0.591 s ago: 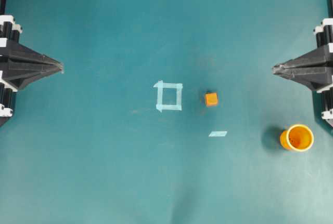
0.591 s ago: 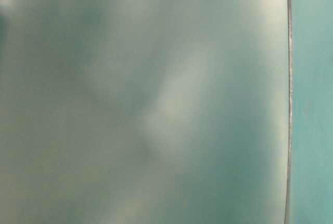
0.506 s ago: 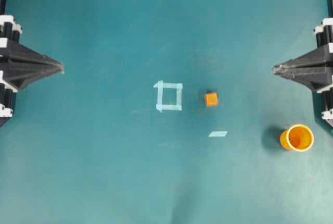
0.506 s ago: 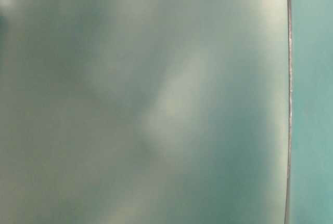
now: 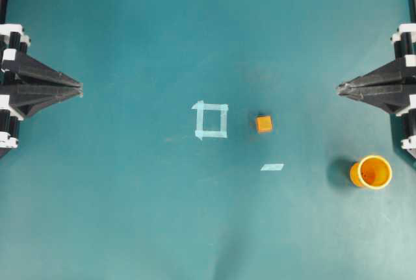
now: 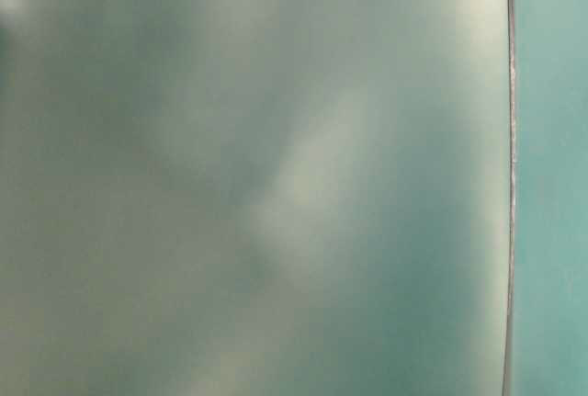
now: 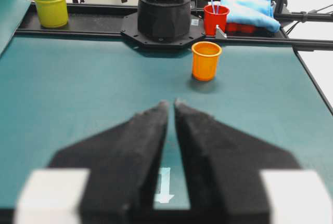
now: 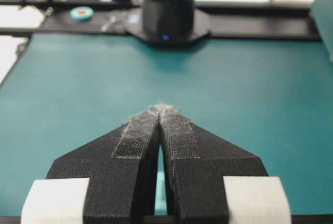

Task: Move the cup toward the block with left arm.

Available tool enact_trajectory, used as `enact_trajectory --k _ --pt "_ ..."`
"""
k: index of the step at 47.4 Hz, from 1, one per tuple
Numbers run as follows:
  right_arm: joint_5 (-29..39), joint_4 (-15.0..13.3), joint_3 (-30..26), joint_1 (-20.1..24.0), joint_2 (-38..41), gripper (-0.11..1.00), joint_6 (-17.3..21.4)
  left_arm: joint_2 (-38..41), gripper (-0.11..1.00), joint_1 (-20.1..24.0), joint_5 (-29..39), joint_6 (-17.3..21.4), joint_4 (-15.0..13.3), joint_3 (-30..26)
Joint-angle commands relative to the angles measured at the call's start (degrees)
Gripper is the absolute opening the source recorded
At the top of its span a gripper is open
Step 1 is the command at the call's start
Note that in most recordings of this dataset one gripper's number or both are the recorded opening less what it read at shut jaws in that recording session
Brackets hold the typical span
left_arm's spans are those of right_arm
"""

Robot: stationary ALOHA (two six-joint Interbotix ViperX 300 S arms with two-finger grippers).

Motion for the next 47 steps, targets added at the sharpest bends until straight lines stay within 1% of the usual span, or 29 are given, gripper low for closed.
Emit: enact_trajectory --k 1,4,6,12,14,20,26,35,39,43,47 --pt "-0.4 -0.1 -1.7 0.1 0.2 0.00 -0.1 0.6 0.20 -0.2 -0.4 0.0 0.1 -1.5" --pt "-0.4 0.0 -1.7 0.1 0.2 0.00 -0.1 0.6 0.28 -0.2 -0.4 0.0 0.1 -1.5" --pt "-0.4 -0.1 -1.7 0.0 0.2 0.00 -0.2 0.6 0.35 -0.2 -0.4 0.0 0.1 -1.5" --pt "-0.4 -0.1 -1.7 0.0 0.2 0.00 -0.2 0.6 0.47 -0.2 -0.3 0.0 0.1 -1.6" --pt "-0.4 0.0 -1.7 0.0 0.2 0.00 -0.2 0.6 0.49 -0.2 -0.3 0.0 0.1 -1.6" --pt "-0.4 0.0 -1.7 0.0 0.2 0.00 -0.2 0.6 0.49 -0.2 -0.1 0.0 0.1 -1.6" --pt "-0.4 0.0 -1.7 0.1 0.2 0.00 -0.2 0.6 0.56 0.3 0.8 0.0 0.1 -1.6" --pt "-0.4 -0.1 -1.7 0.1 0.2 0.00 -0.2 0.7 0.76 1.8 1.3 -1.4 0.1 -1.9" --pt "-0.4 0.0 -1.7 0.1 0.1 0.00 -0.2 2.3 0.82 2.3 1.4 -2.7 0.1 -2.8" --pt "-0.4 -0.1 -1.7 0.0 0.2 0.00 -0.2 5.8 0.82 2.1 1.3 -3.8 0.1 -4.0" --pt "-0.4 -0.1 -1.7 0.0 0.2 0.00 -0.2 11.1 0.81 1.1 0.7 -4.7 0.1 -6.0"
